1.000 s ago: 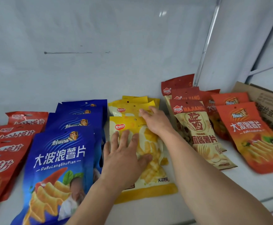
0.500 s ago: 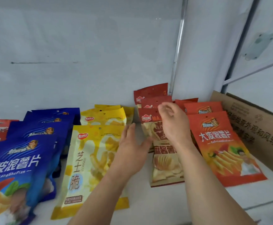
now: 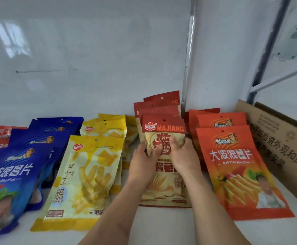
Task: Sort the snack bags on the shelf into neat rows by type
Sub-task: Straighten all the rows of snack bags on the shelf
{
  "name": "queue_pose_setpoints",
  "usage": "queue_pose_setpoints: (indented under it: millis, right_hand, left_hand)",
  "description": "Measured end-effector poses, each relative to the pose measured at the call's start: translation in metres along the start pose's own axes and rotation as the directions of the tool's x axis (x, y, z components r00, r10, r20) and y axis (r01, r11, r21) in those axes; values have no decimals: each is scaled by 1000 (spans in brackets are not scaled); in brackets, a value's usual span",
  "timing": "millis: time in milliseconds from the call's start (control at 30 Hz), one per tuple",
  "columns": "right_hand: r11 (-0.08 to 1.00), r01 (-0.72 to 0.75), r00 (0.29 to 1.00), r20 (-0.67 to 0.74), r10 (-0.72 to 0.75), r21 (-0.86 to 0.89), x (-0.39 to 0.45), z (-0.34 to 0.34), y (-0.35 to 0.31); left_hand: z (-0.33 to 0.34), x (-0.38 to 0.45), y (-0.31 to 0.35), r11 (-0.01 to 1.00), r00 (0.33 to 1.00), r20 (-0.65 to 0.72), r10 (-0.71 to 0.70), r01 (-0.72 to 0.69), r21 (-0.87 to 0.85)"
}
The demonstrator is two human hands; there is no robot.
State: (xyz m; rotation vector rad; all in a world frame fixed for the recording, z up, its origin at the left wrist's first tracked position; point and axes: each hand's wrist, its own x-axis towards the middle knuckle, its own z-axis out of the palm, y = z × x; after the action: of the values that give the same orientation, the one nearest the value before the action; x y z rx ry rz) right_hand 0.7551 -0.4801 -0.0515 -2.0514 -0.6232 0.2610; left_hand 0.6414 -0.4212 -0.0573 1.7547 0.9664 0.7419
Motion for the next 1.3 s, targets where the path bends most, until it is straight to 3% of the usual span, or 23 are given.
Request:
queue_pose_setpoints:
  millis: [200, 400, 667, 800, 1300]
  right_hand:
    - [997, -43, 998, 50, 39, 68, 7, 4, -1]
    - [998, -53, 995, 82, 49, 46, 8, 4, 2]
    - [980, -68, 990, 132, 44, 189, 25, -2, -9]
    - [953, -62, 986, 167, 12, 297, 30, -6, -6]
    - [991, -58, 972, 234, 28, 120, 30, -8, -5]
  left_hand:
    - [8, 5, -4, 999, 997, -66, -49, 48, -21]
    - [5, 13, -9, 991, 997, 34, -63, 66, -118]
    - [-3, 32, 2, 926, 988, 131, -75, 118, -359]
    - [-2, 37, 0, 918, 988, 139, -74, 122, -378]
    - [0, 28, -2, 928, 999, 44, -27, 41, -371]
